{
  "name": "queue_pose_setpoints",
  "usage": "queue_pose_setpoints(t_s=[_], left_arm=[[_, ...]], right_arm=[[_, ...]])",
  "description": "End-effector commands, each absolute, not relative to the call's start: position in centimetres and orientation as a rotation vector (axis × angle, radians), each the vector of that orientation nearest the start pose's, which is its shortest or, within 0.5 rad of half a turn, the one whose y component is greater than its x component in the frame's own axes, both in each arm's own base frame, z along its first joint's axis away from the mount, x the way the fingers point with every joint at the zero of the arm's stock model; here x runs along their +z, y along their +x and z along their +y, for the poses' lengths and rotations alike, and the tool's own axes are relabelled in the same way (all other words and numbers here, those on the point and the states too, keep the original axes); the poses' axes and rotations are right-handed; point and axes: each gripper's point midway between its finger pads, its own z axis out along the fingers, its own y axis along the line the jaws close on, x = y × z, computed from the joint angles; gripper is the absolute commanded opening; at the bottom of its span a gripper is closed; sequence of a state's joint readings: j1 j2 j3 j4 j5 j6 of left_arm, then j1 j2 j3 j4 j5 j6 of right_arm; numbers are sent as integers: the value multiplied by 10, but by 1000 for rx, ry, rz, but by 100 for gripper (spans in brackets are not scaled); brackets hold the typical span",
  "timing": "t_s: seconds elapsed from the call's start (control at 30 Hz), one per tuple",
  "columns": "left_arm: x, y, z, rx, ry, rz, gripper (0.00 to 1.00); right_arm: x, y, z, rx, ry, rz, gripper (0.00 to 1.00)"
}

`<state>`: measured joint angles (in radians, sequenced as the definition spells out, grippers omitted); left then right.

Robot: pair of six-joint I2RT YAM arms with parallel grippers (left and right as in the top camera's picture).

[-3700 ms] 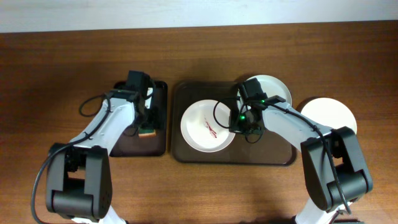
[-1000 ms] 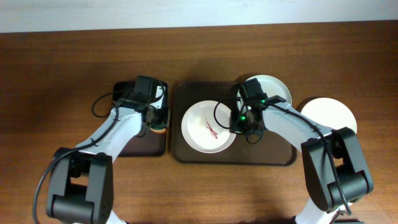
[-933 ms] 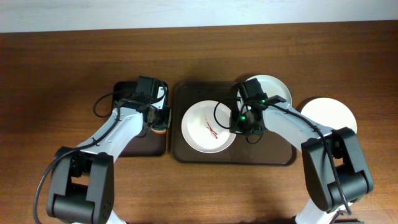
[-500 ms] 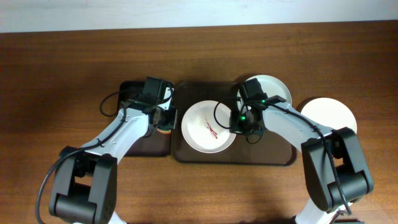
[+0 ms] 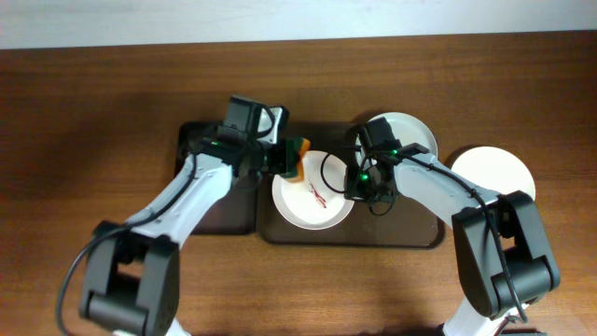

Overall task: Clean dirty plates on tray and stack at the side
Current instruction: 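Scrub the pink plate with the sponge in the left gripper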

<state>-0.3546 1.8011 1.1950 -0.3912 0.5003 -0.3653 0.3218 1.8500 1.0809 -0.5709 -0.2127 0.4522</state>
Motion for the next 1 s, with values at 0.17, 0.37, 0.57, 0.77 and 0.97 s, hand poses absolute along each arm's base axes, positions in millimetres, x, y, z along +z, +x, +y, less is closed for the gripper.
queue_pose_setpoints(t_s=[0.17, 0.37, 0.57, 0.77, 0.97], left_arm=[[44, 353, -282, -1402, 30, 2794, 0], [47, 346, -301, -1557, 75, 2765, 0], [41, 331, -308, -1564, 81, 2813, 0], [36, 333, -307, -1514, 21, 2842, 0], [16, 327, -296, -1409, -35, 2895, 0]], right_arm=[[-3, 330, 140, 336, 151, 2994, 5], [-3, 330, 140, 336, 151, 2993, 5], [-3, 330, 140, 336, 151, 2993, 5], [-3, 330, 140, 336, 151, 2994, 5], [-3, 330, 140, 337, 151, 2994, 5]])
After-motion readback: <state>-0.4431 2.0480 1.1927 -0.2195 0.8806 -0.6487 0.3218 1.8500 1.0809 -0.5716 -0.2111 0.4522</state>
